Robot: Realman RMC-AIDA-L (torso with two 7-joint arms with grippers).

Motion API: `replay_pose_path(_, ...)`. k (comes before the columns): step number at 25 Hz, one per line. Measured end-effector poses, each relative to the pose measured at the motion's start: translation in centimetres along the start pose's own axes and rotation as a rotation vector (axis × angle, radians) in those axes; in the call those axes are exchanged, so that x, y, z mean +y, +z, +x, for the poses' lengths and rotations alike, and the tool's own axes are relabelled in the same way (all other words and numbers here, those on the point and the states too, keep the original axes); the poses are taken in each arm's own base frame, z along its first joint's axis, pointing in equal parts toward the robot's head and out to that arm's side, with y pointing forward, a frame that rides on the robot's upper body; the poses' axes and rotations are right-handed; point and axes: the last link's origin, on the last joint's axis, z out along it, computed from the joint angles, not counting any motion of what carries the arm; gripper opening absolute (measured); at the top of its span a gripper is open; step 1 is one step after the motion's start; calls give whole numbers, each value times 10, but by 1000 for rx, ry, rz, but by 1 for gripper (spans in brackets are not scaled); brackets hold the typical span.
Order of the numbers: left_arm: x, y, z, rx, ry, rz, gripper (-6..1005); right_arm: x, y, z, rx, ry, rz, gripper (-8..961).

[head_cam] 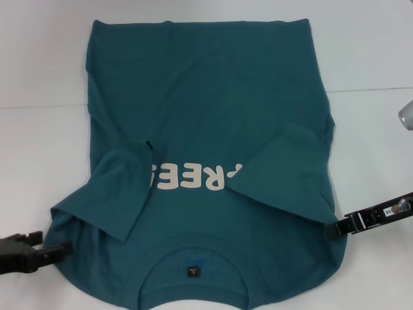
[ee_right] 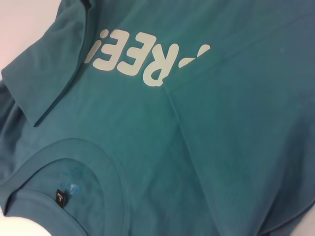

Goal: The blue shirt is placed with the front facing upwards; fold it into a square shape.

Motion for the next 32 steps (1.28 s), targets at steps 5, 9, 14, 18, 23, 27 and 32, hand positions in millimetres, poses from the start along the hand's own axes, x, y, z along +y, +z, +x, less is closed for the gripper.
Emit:
replay_pose_path(5,-3,10,1,-26,5,31,841,1,-2,0,1,-1,-8,44)
replay_pose_path(9,-6,10,0,-21,2,56,842,1,-2,0,-1,1,-12,47)
replay_pose_path(14,-10,7,-2,-17,-18,73,842,2,-2,0,3,2,-17,50)
replay_pose_path(18,-8,9,-3,-25,-19,63,842,3,-2,1,5,-1,-21,53)
replay_pose_path(23,-5,15,0,-31,-12,44,841,4,0,2,11,-10,-30,57)
replay_pose_path(27,-2,17,1,-54,0,35,768,6,-2,2,9,-10,-40,60)
replay_pose_path(32,-3,20,0,-70,-7,49,602,6,-3,4,-4,-3,-64,64)
